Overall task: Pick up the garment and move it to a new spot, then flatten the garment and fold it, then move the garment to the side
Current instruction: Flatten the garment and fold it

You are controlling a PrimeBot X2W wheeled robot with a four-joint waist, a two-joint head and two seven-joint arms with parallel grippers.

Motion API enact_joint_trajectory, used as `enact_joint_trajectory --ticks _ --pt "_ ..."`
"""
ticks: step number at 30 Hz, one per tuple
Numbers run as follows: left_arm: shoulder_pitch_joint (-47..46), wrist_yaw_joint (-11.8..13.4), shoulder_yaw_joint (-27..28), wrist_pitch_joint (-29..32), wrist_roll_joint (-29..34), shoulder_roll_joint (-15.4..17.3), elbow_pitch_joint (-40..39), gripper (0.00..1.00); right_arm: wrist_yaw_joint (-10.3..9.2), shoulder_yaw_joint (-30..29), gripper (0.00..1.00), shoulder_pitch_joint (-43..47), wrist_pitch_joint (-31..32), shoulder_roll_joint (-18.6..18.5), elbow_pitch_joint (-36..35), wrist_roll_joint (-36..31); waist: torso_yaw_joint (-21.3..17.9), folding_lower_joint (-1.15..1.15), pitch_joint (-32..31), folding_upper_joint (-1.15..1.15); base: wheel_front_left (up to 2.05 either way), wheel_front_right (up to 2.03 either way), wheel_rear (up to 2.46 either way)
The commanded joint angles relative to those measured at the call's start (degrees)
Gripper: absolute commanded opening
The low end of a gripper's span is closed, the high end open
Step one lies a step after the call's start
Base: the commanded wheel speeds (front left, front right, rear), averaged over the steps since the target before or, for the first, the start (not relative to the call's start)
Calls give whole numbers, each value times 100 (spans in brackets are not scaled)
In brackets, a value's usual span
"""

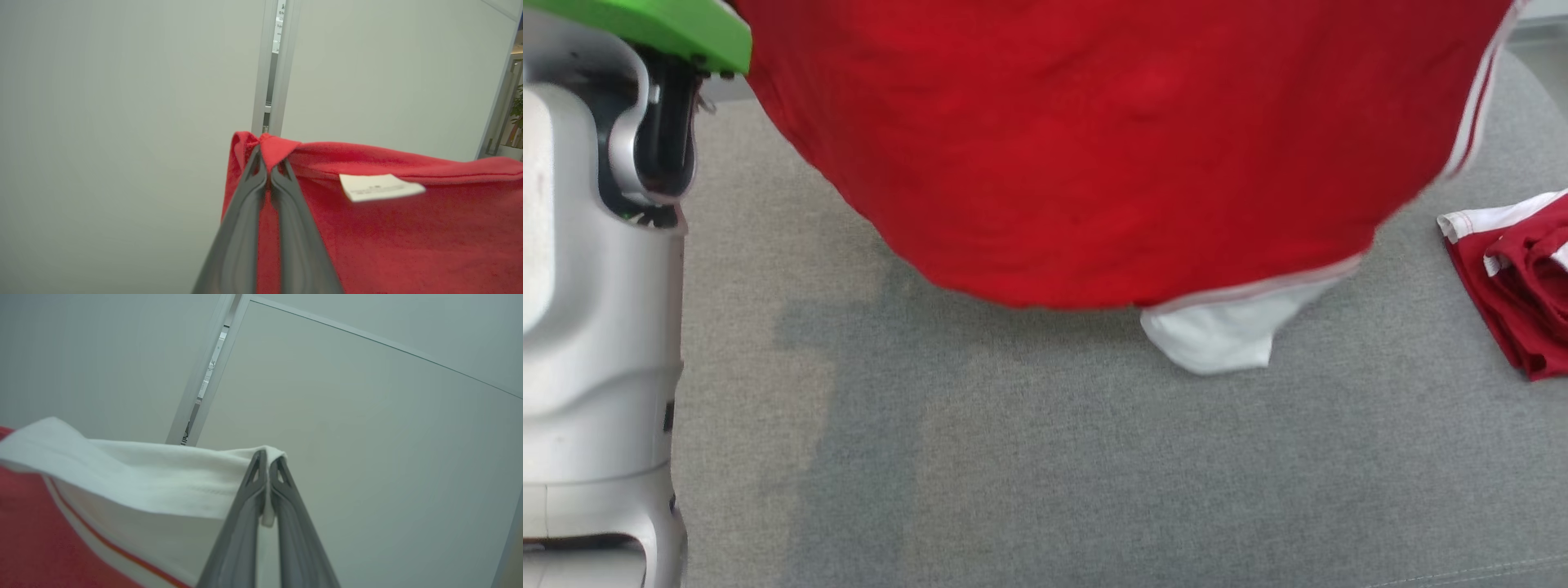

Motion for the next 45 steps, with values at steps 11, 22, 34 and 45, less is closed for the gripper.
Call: enact_joint_trajectory --ticks 11,22,34,45 --pt "-2056 269 417 -1715 171 -349 1703 0 -8 -647 0 -1652 -105 293 434 -643 -17 0 1462 0 0 0 0" --pt "159 -288 641 -2033 -361 -512 2864 0 -13 -650 0 938 -107 362 154 -103 -1 0 1225 0 0 0 0" --pt "3021 -457 878 -2058 -799 -887 3150 0 -14 -892 0 3683 -109 996 163 104 -94 0 373 0 0 0 0" --pt "4555 -461 743 -2049 -1112 -908 2657 0 -14 -1287 0 5215 -109 1538 322 -1 -105 0 -526 0 0 0 0"
